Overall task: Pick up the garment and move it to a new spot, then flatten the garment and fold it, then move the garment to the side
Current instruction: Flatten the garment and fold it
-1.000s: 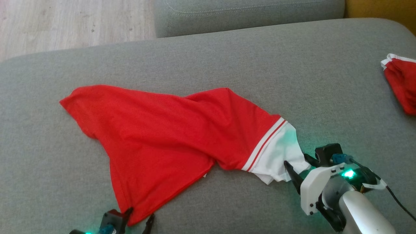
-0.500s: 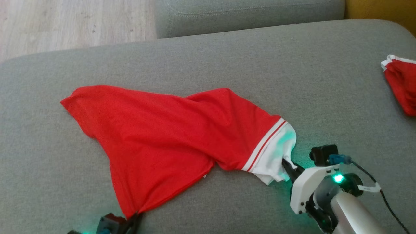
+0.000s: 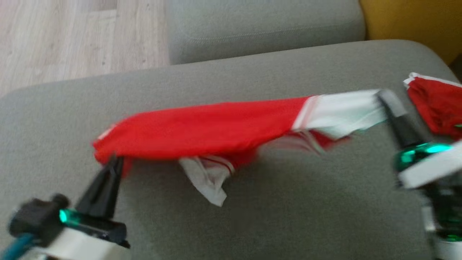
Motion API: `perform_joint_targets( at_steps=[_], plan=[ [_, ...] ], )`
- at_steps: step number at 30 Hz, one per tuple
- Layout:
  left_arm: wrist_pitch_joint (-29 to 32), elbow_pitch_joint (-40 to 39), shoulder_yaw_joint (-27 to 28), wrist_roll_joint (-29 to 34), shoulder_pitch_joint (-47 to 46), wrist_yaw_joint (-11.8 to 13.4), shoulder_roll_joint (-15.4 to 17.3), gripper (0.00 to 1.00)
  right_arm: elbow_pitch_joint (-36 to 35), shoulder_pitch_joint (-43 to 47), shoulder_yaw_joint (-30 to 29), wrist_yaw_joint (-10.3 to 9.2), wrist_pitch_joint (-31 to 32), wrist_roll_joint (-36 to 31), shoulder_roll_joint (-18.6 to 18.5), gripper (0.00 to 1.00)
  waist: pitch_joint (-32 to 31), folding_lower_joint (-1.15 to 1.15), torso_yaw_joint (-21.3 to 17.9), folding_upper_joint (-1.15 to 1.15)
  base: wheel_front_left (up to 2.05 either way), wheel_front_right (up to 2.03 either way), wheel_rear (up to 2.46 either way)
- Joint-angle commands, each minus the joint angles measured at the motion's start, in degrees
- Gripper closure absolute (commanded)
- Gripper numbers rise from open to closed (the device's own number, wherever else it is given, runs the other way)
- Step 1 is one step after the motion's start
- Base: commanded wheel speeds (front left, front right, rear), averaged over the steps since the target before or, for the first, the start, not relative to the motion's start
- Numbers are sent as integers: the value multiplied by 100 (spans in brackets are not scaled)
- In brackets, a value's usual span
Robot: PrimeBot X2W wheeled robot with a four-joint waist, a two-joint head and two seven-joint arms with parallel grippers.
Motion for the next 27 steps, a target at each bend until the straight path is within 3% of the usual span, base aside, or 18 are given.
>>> perform_joint_targets(
  at_steps=[1,8,11,14,18,22,25,27],
  plan=[
    [96,-485,323,-75,-306,3,172,100,-480,-152,-115,-4,119,193,22,100,-56,0,-46,0,0,0,0],
    [771,-2480,828,-651,-1352,-26,559,100,-2256,-586,-1587,-4,1213,960,553,100,23,0,-249,0,0,0,0],
    [1073,-2562,1034,-688,-2225,-12,799,100,-2449,-1207,-2018,-4,1677,950,684,100,193,0,-330,0,0,0,0],
    [1379,-2247,811,-828,-3093,-50,866,100,-2366,-2008,-2241,-4,2134,667,753,100,527,0,-388,0,0,0,0],
    [1741,-1306,405,-792,-4226,-176,946,100,-1672,-3257,-2356,-4,2552,261,821,100,1261,0,-414,0,0,0,0],
    [1785,16,-1,-566,-5543,-316,877,100,-365,-4675,-2288,-4,2579,-303,832,100,2127,0,-311,0,0,0,0],
    [1552,1162,-338,-158,-6669,-395,742,100,685,-5805,-2137,-4,2231,-1001,834,100,2714,0,-212,0,0,0,0],
    [738,2409,-479,244,-7820,-360,332,100,1898,-6983,-2301,-4,1558,-1379,834,100,3113,0,-70,0,0,0,0]
  ],
)
